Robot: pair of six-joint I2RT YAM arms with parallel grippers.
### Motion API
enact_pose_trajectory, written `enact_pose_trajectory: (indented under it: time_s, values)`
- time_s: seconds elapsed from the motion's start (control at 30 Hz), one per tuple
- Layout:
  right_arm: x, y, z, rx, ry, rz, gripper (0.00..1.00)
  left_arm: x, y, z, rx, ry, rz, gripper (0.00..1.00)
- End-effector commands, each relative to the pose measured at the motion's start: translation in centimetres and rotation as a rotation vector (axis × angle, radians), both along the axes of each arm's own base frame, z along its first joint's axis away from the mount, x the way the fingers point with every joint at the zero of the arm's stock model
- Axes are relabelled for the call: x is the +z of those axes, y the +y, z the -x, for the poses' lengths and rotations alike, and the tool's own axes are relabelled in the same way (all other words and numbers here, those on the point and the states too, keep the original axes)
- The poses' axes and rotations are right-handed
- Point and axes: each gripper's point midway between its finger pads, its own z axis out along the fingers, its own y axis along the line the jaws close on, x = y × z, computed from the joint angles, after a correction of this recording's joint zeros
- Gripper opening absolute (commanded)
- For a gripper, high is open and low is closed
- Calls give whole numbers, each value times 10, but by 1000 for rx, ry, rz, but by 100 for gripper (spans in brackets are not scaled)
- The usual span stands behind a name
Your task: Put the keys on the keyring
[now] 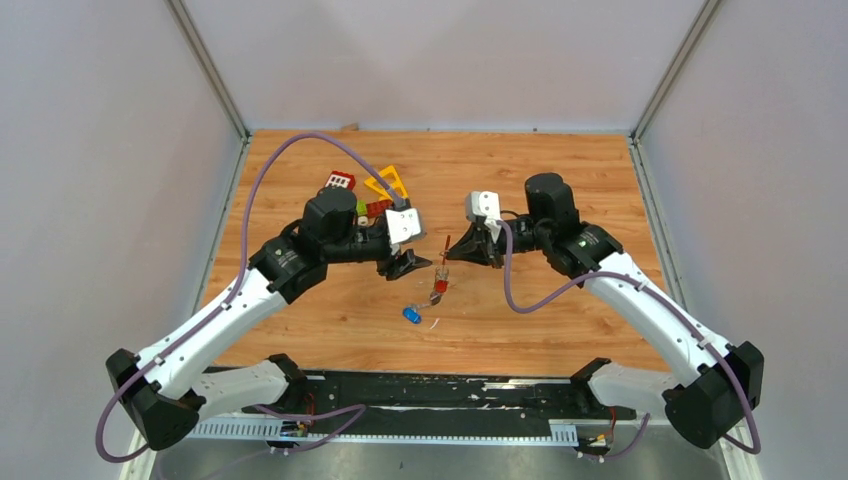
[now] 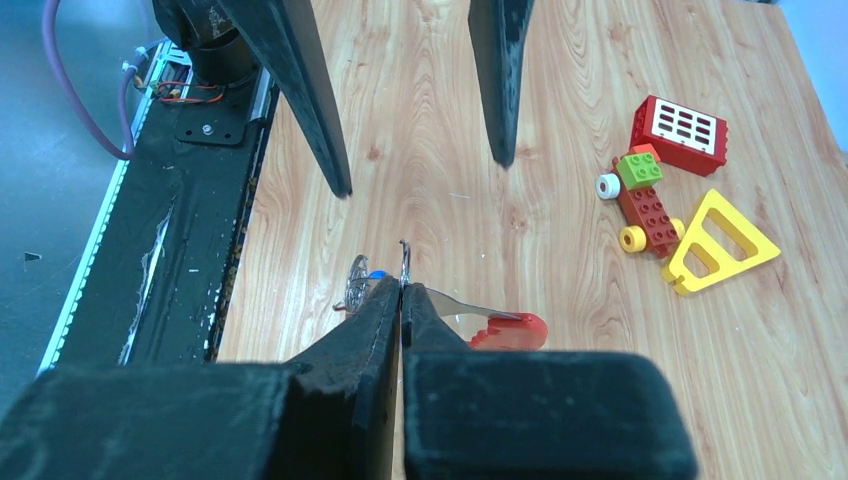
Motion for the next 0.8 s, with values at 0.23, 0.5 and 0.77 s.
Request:
enact_pose_trajectory:
  time_s: [0.23, 0.5, 0.77]
  values:
    - [31, -14, 5, 0, -15, -111, 0, -5, 17, -8, 34, -93, -58, 62]
    - [40, -31, 17, 24, 4, -162, 0, -48, 22, -11, -57, -127, -207, 65]
    - [40, -55, 20, -28, -10, -152, 0, -136, 37, -23, -191, -160, -491, 73]
